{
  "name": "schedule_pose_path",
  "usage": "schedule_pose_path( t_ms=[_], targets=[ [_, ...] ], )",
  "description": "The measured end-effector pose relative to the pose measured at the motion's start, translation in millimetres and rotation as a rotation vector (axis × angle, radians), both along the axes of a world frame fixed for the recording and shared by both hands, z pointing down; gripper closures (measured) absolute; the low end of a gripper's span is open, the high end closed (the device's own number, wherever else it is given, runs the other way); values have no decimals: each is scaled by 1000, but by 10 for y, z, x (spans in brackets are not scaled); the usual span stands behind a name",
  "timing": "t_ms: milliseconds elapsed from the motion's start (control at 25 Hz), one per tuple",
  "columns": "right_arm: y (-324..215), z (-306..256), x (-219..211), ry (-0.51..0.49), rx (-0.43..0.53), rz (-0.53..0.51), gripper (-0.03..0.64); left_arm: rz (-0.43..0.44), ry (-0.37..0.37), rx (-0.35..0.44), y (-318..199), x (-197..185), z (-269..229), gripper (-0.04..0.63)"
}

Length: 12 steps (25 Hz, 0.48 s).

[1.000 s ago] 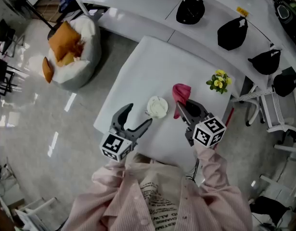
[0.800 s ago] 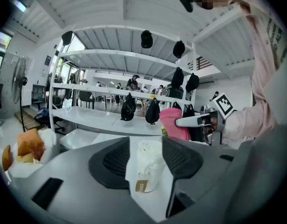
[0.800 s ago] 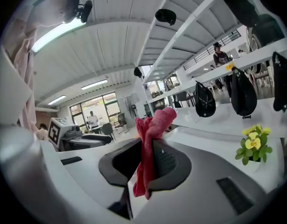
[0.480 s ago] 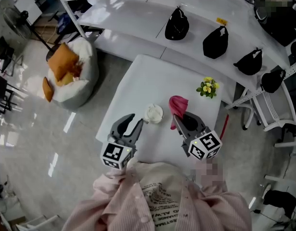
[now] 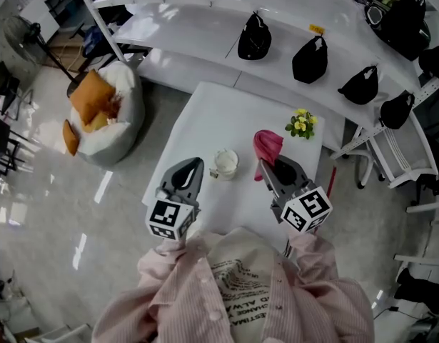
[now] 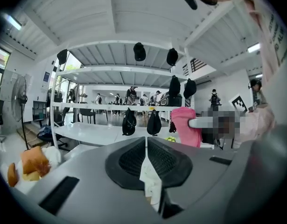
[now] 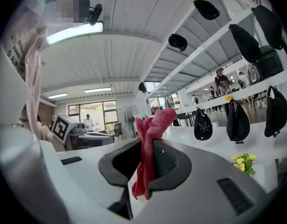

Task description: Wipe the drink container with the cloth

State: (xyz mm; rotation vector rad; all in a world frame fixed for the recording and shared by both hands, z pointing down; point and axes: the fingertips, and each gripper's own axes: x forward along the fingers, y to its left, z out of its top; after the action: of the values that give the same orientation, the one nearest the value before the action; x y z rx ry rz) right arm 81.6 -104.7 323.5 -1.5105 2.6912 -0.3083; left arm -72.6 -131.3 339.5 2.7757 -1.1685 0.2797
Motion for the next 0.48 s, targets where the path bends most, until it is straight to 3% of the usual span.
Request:
schedule_pose_path(
  t_ms=[480],
  targets=[
    [150, -174, 250, -54, 66, 111, 572, -29, 31, 49, 21, -99, -201, 592]
  ],
)
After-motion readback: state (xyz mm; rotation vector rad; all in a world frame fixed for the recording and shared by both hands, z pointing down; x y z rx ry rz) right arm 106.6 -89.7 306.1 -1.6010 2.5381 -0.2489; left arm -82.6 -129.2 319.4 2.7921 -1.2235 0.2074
